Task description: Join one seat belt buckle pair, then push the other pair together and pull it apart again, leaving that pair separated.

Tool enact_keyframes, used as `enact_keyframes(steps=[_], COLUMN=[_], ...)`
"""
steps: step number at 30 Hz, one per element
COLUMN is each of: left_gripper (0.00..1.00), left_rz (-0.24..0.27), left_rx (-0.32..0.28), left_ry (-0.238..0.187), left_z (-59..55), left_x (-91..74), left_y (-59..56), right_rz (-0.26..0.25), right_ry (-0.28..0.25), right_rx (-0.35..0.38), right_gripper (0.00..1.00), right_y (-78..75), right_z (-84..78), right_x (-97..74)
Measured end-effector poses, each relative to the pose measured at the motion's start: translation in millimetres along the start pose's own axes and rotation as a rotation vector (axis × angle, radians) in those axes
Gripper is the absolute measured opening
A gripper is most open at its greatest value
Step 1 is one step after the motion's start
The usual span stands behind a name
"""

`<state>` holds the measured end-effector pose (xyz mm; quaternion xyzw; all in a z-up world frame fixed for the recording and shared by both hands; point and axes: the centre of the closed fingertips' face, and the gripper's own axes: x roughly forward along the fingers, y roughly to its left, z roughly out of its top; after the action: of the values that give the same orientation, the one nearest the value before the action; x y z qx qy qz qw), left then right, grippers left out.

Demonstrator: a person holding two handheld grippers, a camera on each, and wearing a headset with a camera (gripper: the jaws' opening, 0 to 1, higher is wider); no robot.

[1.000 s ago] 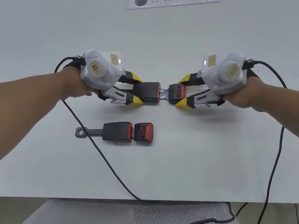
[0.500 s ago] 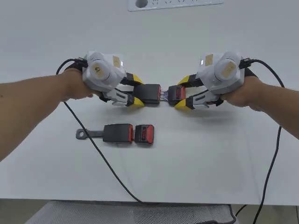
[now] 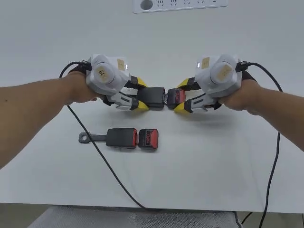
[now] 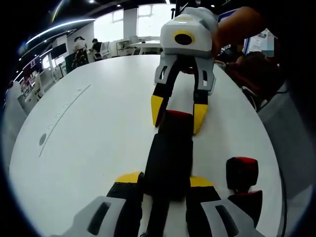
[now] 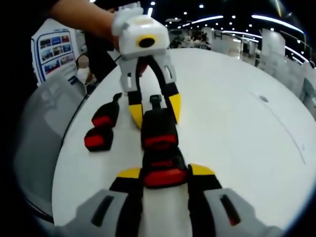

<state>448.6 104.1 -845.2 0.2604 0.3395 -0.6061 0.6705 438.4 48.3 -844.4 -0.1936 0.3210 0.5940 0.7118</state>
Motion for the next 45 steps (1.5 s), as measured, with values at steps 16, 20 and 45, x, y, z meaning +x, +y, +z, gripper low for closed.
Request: enact_keyframes(steps=[16,20,45], left_gripper=[0.34,0.34,0.34], left_rz=[-0.006,-0.011,-0.045], left_rx=[0.006,0.011,0.06], left_ry=[0.0,0.005,0.041], left_z=[-0.2,-0.3,-2.7], left_x=[0.3,0.4,2.0], left_y=[0.0,-0.3,-2.1], right_rz=[-0.025,-0.03,-0.044], right_ry=[0.021,0.041,0.043], right_rx=[0.023,0.01,0.014], right_gripper=[0.35,0.35,0.35], right_y=[-0.5,-0.6,-1.4], right_z=[3.2,3.7,0.0], right_x=[3.1,4.4,2.9])
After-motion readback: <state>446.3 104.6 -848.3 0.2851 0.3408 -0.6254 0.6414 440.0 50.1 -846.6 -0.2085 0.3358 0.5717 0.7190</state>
